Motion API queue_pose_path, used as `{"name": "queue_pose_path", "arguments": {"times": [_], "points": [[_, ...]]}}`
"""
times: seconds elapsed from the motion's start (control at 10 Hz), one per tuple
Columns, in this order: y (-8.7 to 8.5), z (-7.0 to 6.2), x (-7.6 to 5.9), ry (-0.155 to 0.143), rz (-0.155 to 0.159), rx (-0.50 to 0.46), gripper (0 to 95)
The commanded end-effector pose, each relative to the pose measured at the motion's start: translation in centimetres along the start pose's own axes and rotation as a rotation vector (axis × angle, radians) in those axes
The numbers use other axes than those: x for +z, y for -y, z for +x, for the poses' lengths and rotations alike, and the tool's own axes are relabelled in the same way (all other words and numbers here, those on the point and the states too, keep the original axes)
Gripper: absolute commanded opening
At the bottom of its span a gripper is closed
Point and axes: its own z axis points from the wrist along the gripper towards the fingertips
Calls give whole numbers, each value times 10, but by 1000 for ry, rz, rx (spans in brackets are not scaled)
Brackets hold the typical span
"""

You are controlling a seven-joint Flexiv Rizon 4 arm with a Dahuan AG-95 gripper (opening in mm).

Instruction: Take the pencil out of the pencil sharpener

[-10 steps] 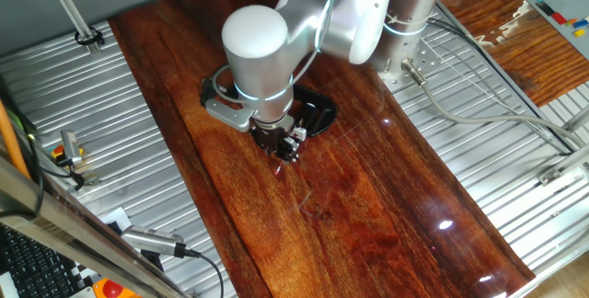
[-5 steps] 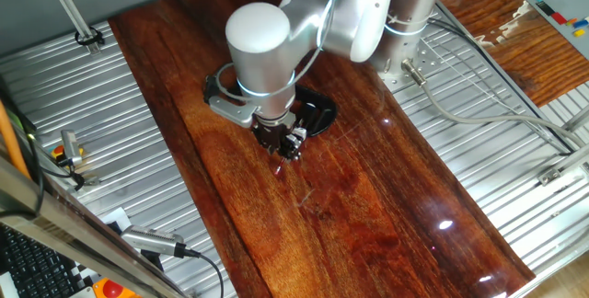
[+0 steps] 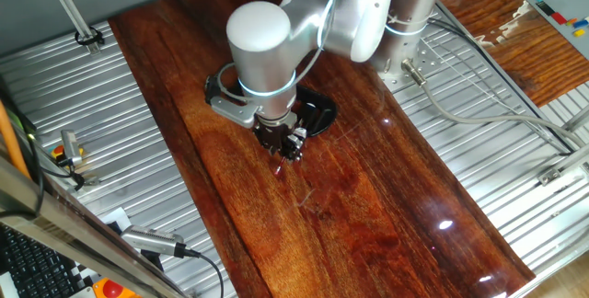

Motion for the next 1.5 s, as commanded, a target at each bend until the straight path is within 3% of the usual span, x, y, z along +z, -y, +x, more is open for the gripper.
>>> {"name": "queue_pose_path", "arguments": {"times": [0.1, 0.7, 0.8, 1.2, 1.3, 1.5], "points": [[-1, 2, 5, 8, 10, -3, 380], [-2, 3, 15, 3, 52, -15, 380], [-1, 3, 16, 3, 53, -14, 190], [-1, 2, 16, 7, 55, -14, 190], [-1, 2, 17, 7, 56, -11, 0], [-1, 1, 17, 9, 54, -12, 0]]}}
